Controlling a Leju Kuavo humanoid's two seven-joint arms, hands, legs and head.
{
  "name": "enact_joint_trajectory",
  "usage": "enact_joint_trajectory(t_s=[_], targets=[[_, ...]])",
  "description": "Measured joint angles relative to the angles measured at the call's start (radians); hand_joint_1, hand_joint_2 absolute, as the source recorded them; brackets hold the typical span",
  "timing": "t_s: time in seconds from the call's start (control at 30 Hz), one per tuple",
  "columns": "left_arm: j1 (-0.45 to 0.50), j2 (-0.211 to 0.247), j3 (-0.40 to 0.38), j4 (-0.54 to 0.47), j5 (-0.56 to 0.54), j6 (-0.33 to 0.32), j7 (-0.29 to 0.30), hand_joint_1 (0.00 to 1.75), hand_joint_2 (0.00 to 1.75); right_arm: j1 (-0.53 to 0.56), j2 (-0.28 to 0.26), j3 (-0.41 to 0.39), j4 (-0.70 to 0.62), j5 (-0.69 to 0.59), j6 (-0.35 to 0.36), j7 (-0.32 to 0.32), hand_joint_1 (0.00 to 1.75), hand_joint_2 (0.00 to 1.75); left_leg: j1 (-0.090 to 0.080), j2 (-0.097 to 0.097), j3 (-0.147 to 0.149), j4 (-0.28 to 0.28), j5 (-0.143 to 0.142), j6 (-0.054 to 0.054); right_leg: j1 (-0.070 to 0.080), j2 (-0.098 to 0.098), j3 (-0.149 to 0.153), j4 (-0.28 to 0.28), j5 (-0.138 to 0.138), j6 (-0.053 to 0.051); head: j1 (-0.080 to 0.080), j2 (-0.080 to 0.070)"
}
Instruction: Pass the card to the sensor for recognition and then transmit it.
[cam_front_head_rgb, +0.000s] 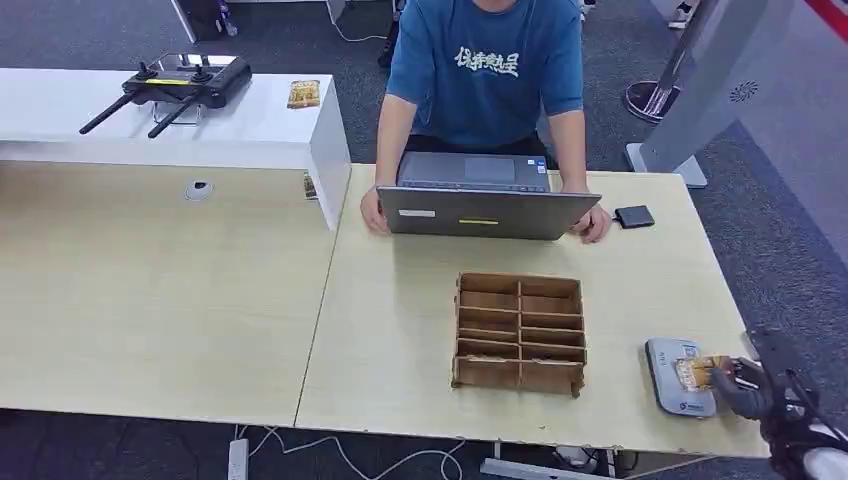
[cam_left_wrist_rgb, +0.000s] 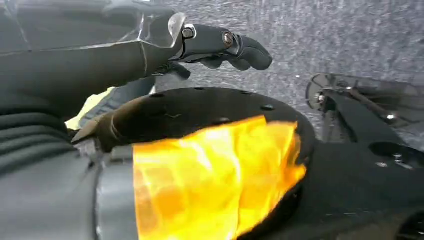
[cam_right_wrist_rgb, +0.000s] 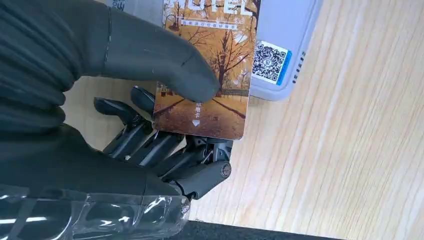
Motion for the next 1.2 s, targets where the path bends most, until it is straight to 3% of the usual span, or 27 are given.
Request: enact_joint_trajectory(t_s=[0.13,0.3,0.43,0.5,0.73,1.2], targets=[[-0.003,0.004,0.000,0.000,0.000,0.001,0.000,0.00,1.75,-0.003,-0.006,0.011,0.003,0.006,-0.036,0.001,1.75,1.75,0.000,0.000,0.000,0.000,0.000,0.000,0.000,0.000,0.001,0.000,0.000,0.000,0.000,0.000],[-0.011,0.009,0.000,0.000,0.001,0.001,-0.001,0.00,1.75,-0.004,0.005,0.020,-0.002,0.044,-0.179,-0.031,1.75,1.75,0.000,-0.001,0.000,0.000,0.000,0.000,0.000,-0.002,0.001,0.000,0.000,0.000,0.000,0.000],[-0.016,0.005,0.000,0.000,0.002,-0.008,-0.001,0.00,1.75,-0.003,0.062,0.017,-0.054,0.119,-0.359,-0.100,1.75,1.75,0.000,0.000,0.000,0.000,0.000,0.000,0.000,0.000,0.001,0.000,0.000,0.000,0.000,0.000],[-0.016,-0.002,0.000,0.000,0.001,-0.008,0.000,0.00,1.75,0.000,0.098,0.009,-0.094,0.139,-0.409,-0.115,1.75,1.75,0.000,0.000,0.000,0.000,0.000,0.000,0.000,0.000,0.000,0.000,0.000,0.000,0.000,0.000],[-0.028,-0.002,0.000,0.000,-0.003,-0.010,0.002,0.00,1.75,0.010,0.204,-0.035,-0.238,0.225,-0.532,-0.145,1.75,1.75,0.000,0.000,0.000,-0.001,0.000,0.000,0.000,-0.001,0.000,0.001,0.000,0.000,0.000,0.000],[-0.042,-0.008,0.000,0.000,-0.013,-0.011,0.006,0.00,1.75,-0.009,0.324,-0.061,-0.367,0.550,-0.753,-0.198,1.75,1.75,0.000,-0.001,0.000,-0.001,0.000,0.000,0.000,-0.001,0.000,0.001,0.000,0.000,0.000,0.000]])
